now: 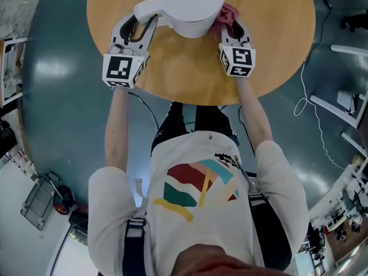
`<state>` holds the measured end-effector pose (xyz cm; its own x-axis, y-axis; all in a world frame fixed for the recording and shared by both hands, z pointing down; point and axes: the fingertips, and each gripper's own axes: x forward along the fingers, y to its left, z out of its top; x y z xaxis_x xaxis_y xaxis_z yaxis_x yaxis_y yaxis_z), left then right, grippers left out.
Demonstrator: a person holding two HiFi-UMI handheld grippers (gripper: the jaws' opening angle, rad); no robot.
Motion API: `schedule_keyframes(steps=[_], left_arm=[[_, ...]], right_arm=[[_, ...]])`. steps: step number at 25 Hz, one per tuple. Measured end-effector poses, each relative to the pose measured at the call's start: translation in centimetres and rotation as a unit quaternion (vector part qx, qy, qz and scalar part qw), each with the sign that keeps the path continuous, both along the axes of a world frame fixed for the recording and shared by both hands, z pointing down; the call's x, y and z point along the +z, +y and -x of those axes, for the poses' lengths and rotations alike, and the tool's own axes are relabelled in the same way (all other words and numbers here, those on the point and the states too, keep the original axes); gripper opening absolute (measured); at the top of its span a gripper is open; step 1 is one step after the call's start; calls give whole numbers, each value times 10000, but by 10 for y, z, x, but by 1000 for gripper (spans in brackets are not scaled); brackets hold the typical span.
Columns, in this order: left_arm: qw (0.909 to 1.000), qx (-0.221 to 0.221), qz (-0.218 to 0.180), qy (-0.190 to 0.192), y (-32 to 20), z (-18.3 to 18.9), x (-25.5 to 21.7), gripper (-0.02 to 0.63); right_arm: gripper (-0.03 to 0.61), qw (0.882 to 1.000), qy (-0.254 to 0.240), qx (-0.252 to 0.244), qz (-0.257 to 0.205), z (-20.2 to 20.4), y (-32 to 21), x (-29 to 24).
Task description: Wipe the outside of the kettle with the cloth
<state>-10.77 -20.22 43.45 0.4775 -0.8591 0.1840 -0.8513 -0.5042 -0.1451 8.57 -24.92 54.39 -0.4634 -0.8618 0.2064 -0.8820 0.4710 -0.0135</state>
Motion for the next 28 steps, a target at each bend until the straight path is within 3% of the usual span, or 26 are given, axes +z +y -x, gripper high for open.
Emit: schedule_keyframes(steps=[6, 11, 15, 20, 28], left_arm=[[9985, -203, -286, -430, -12, 0, 3, 199], [9983, -505, -119, 278, 1, 11, -1, 202], [9924, -859, -166, 861, 29, 41, -17, 212], [9922, -958, -265, 747, 51, 48, -35, 212], [9954, -585, -353, 676, 56, -5, -50, 212]], right_arm=[[44, 9994, 140, -303, -5, 17, 22, 3], [44, 9994, 120, -329, 15, 21, 29, 1], [44, 9993, 132, -340, -8, 25, 34, -4], [44, 9984, 258, -512, -22, 31, 50, -11], [44, 9938, 357, -1048, 53, 37, 81, -17]])
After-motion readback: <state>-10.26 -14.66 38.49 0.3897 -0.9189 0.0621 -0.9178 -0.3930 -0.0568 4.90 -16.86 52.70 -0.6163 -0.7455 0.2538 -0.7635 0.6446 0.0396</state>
